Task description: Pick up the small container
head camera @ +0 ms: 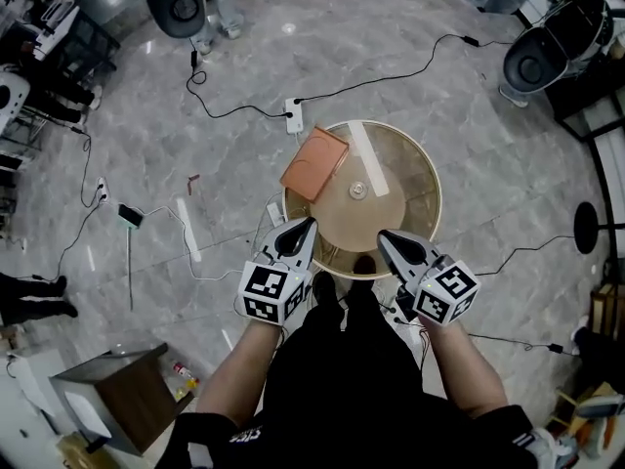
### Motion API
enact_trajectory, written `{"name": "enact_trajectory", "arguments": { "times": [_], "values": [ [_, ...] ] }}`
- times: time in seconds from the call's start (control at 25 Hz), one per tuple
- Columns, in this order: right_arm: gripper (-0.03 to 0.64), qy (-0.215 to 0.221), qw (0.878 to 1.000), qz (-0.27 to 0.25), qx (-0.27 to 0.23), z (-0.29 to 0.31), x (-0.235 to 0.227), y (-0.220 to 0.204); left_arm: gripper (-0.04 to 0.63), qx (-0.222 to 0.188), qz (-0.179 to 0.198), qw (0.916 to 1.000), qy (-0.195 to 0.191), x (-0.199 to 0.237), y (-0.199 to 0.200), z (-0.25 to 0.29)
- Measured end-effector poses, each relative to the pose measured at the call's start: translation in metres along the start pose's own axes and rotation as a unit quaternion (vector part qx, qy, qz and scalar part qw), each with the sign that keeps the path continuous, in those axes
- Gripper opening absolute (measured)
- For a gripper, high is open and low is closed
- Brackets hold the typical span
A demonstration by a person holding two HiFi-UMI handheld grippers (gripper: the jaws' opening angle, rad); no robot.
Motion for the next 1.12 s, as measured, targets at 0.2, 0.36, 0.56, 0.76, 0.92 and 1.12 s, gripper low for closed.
{"name": "enact_trajectory", "arguments": {
  "times": [0.2, 0.36, 0.56, 0.76, 0.92, 1.12],
  "values": [
    [0.015, -0.016, 0.999, 0.035, -0.003, 0.010, -0.041, -0.028, 0.017, 0.031, 0.012, 0.9989, -0.034, 0.001, -0.026, 0.048],
    [0.014, -0.033, 0.998, 0.052, 0.006, 0.027, -0.072, -0.054, 0.018, 0.040, 0.010, 0.9968, -0.068, 0.006, -0.054, 0.093],
    [0.015, -0.046, 0.996, 0.071, -0.006, 0.038, -0.115, -0.089, 0.018, 0.046, 0.026, 0.9944, -0.091, 0.006, -0.091, 0.149],
    [0.015, -0.060, 0.993, 0.097, 0.002, 0.048, -0.141, -0.121, 0.018, 0.055, 0.033, 0.9917, -0.111, 0.006, -0.119, 0.190],
    [0.015, -0.059, 0.993, 0.104, 0.006, 0.052, -0.154, -0.136, 0.018, 0.056, 0.045, 0.9899, -0.122, 0.007, -0.136, 0.215],
    [0.015, -0.067, 0.992, 0.107, 0.004, 0.052, -0.181, -0.153, 0.024, 0.050, 0.053, 0.9893, -0.126, 0.008, -0.157, 0.247]
  ]
}}
Point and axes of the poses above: the fingertips, and each gripper's own axes: z forward along the fingers, x to its left, y out of its top, the point moved 8 cm from there along -z, backward along the fingers, and after that the axes turned 13 degrees about y, right-handed, at the moved point
